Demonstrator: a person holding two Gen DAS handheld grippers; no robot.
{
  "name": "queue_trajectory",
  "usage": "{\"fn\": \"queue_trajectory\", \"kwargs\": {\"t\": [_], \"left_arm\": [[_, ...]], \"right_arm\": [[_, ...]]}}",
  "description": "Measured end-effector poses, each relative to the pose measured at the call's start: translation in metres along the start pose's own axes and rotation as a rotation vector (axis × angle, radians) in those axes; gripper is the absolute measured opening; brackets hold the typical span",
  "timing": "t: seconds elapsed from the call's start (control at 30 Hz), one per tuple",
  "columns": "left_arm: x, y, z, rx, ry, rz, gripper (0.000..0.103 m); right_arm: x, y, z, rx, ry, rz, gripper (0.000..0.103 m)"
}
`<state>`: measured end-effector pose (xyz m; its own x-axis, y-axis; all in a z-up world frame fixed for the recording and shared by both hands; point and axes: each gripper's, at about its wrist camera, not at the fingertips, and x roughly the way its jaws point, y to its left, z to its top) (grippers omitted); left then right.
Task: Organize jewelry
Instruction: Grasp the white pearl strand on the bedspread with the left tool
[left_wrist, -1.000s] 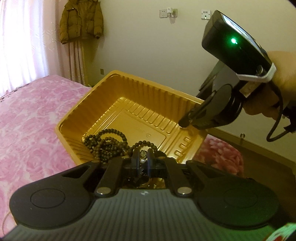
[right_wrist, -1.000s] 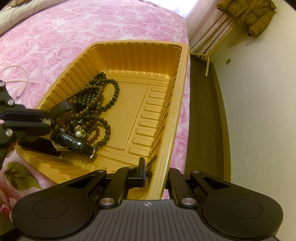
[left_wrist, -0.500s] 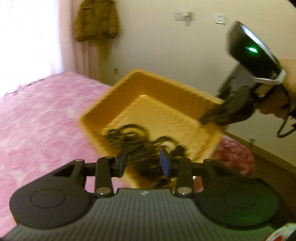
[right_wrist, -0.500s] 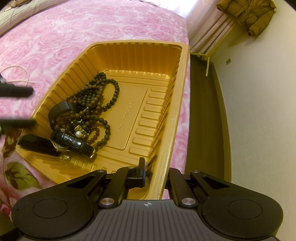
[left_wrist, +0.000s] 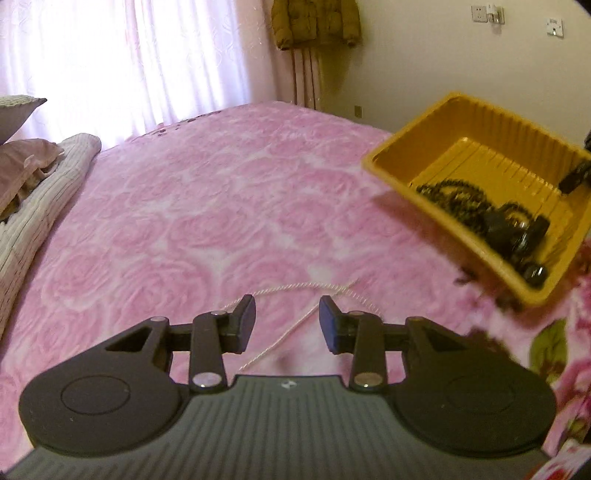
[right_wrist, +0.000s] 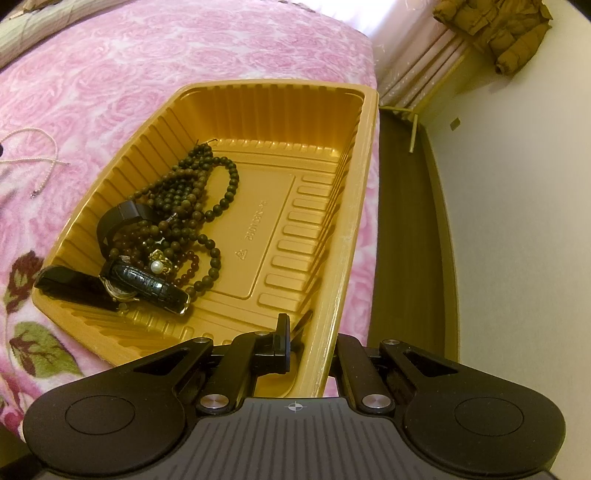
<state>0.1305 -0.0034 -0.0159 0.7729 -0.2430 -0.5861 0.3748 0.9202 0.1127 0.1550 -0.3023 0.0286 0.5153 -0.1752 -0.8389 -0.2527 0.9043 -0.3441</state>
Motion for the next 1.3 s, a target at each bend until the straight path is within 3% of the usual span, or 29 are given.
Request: {"fn": "queue_trajectory", "kwargs": {"t": [0.2,0.6,0.8,0.97,1.3], "left_arm": [[0.015,-0.001,-0.013,0.062,0.036,0.013,0.030],[0.051,0.027,-0.011,0.118,0.126,-0.162,0.015],[0.048,0.024,-0.007,0.166,0.146,-0.177,0.002],[0.026,0.024,0.012,0.143,0.075,-0.197,0.002],[-0.019,0.021,0.089,0.132,-0.061,-0.244,0.002]], "right_arm": [[-0.001,0.001,0.000,-0.005,0.001,-0.003,0.005],[-0.001,0.000,0.000,-0.004,0.004,-0.002,0.005],[-0.001,0.000,0.000,-0.004,0.004,-0.002,0.005],[-0.001,0.000,0.000,-0.004,0.004,-0.002,0.005],[-0.002,0.000,0.000,-0.011,0.000,-0.007,0.005]]}}
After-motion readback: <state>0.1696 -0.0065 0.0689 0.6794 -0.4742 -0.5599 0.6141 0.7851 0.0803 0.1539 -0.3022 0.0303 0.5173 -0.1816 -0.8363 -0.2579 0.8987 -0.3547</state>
